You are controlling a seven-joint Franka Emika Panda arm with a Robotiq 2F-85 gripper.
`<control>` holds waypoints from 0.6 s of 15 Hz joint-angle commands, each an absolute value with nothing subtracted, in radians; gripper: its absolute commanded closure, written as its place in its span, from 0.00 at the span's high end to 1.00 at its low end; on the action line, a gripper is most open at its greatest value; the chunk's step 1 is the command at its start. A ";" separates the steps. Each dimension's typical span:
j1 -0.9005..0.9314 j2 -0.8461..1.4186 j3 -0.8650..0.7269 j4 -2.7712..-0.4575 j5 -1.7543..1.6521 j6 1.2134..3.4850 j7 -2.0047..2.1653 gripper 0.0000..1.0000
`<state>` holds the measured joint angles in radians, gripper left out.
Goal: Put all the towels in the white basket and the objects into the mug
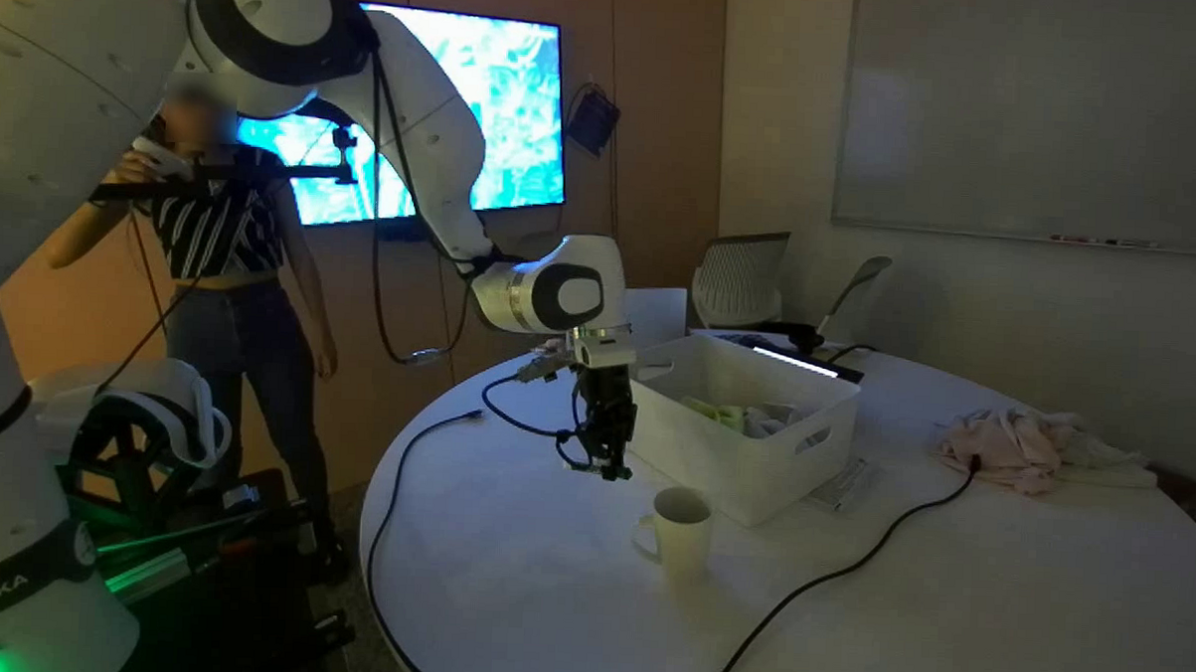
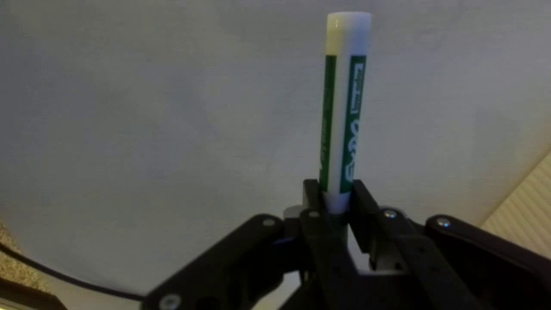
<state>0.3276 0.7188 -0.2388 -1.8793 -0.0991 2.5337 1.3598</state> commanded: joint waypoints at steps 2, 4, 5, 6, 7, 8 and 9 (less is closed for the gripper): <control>0.340 0.644 -0.274 -1.929 -0.179 2.529 1.415 0.06; 0.338 0.641 -0.288 -1.928 -0.202 2.540 1.447 0.06; 0.340 0.644 -0.300 -1.923 -0.215 2.538 1.470 0.06; 0.339 0.643 -0.307 -1.921 -0.228 2.540 1.487 0.06; 0.342 0.648 -0.319 -1.918 -0.243 2.543 1.514 0.06; 0.340 0.649 -0.326 -1.916 -0.254 2.544 1.530 0.06; 0.338 0.650 -0.336 -1.914 -0.269 2.545 1.553 0.06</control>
<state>0.3273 0.6699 -0.3042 -1.9024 -0.2176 2.5352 1.4786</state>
